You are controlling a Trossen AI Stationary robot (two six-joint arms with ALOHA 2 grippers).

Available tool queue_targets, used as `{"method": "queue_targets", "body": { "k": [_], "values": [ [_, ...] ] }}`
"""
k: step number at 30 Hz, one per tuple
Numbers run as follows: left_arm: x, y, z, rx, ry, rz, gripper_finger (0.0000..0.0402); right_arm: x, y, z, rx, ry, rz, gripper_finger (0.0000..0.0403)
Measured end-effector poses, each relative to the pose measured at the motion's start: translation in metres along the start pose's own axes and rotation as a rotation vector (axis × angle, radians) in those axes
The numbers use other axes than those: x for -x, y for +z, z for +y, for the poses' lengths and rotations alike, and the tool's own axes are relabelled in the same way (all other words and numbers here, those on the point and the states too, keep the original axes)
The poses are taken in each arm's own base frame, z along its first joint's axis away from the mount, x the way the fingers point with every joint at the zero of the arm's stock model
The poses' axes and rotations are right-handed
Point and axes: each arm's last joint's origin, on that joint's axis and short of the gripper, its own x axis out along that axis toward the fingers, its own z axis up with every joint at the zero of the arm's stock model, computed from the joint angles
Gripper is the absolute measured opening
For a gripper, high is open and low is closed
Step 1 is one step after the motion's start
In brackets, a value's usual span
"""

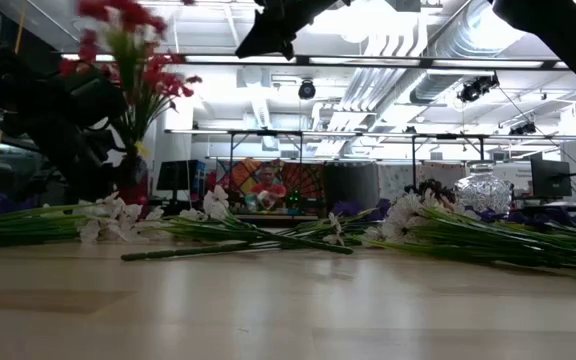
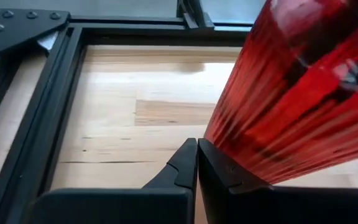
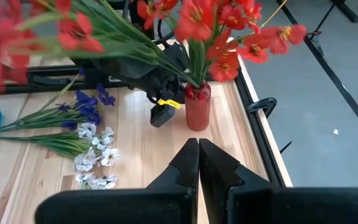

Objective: Sort flowers into vase by color
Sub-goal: Put the red flowers into the red vase

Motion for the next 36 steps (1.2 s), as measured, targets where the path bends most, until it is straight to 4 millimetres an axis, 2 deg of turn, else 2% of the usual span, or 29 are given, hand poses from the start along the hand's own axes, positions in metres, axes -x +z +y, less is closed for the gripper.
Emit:
{"method": "queue_targets", "body": {
  "k": [15,29,36],
  "values": [
    [0.005,-0.003,-0.008,-0.021,-0.065,-0.007,0.0,0.0,-0.002,0.001,0.006,0.007,0.023,0.0],
    [0.005,0.002,-0.012,0.117,-0.108,-0.03,0.0,0.0,-0.006,0.001,0.049,0.016,0.063,0.0],
    [0.005,0.002,-0.012,0.207,-0.109,-0.026,0.0,0.003,-0.01,-0.011,0.026,0.057,0.068,0.0]
  ]
}}
